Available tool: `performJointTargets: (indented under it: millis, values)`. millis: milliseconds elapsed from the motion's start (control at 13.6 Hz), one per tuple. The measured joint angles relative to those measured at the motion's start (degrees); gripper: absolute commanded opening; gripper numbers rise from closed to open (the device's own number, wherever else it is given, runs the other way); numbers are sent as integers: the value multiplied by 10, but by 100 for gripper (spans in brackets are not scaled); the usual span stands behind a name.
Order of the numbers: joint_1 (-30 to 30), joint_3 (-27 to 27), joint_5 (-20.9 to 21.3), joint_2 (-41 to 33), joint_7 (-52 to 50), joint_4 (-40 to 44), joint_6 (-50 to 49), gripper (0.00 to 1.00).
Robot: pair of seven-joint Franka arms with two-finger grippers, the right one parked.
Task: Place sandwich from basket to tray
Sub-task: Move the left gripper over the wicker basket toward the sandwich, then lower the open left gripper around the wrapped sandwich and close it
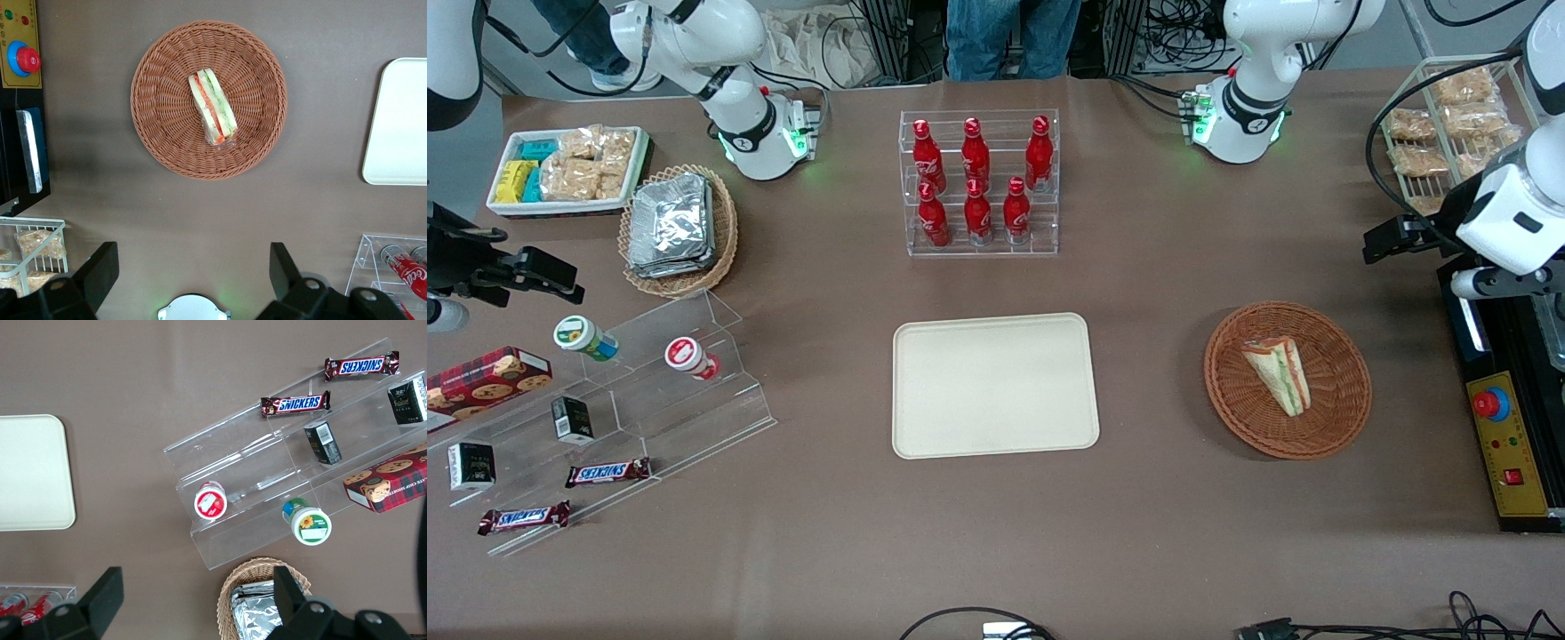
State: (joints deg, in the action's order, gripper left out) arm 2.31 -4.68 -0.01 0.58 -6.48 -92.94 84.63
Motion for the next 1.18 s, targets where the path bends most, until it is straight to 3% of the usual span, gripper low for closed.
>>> performJointTargets:
  millis: [442, 1178]
  values:
    - [2, 15, 1, 15, -41, -23, 18, 100]
    - [17, 18, -1, 95, -130, -178, 218, 100]
